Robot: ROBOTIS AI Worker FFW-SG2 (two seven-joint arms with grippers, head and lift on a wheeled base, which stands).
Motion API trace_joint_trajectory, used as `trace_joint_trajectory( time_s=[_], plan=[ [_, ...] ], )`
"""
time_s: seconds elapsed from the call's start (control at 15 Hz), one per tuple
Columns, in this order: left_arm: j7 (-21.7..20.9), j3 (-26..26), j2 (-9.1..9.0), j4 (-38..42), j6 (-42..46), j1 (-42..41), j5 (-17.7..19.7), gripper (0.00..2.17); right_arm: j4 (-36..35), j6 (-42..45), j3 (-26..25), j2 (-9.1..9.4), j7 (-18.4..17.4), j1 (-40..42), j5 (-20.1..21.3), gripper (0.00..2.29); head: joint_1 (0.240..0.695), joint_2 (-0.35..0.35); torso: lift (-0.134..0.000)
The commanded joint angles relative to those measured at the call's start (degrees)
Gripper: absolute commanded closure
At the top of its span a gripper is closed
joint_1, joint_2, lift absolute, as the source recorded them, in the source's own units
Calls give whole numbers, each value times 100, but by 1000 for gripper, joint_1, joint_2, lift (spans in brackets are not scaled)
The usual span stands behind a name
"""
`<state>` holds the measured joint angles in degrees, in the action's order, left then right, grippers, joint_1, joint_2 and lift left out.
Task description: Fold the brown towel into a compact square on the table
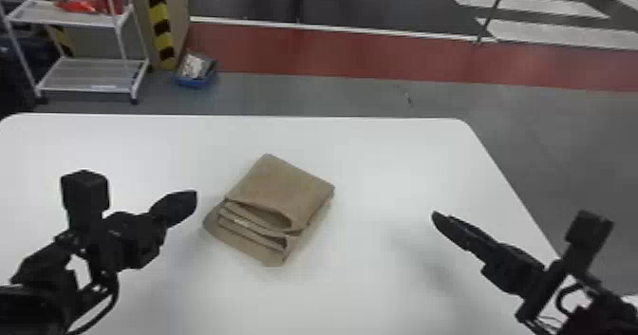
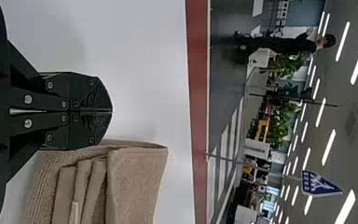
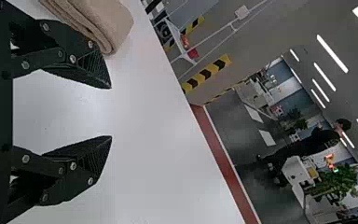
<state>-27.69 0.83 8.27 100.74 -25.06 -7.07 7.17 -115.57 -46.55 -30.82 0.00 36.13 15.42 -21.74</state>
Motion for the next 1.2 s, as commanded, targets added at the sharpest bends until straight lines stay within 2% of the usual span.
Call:
trace_joint_trajectory(
  time_s=[0.0,0.33,0.67,0.93,1.13],
  plan=[
    [-132,-83,-10,-133,13,109,-49,1993,-79,1,-91,5,35,93,-129,579,695,-169,-124],
    [-536,-100,-18,-221,-92,100,-58,1993,-237,-17,-117,5,70,216,-314,579,695,-202,-124],
    [-492,-100,-18,-230,-75,48,-216,1993,-387,-87,-73,5,79,269,-393,579,695,-201,-124],
    [-430,-215,-10,-195,-75,30,-480,1993,-501,-140,-91,5,79,312,-489,579,695,-189,-124],
    [-492,-215,-10,-37,-268,-93,-480,1993,-510,-140,-100,5,79,312,-507,579,695,-193,-124]
  ],
)
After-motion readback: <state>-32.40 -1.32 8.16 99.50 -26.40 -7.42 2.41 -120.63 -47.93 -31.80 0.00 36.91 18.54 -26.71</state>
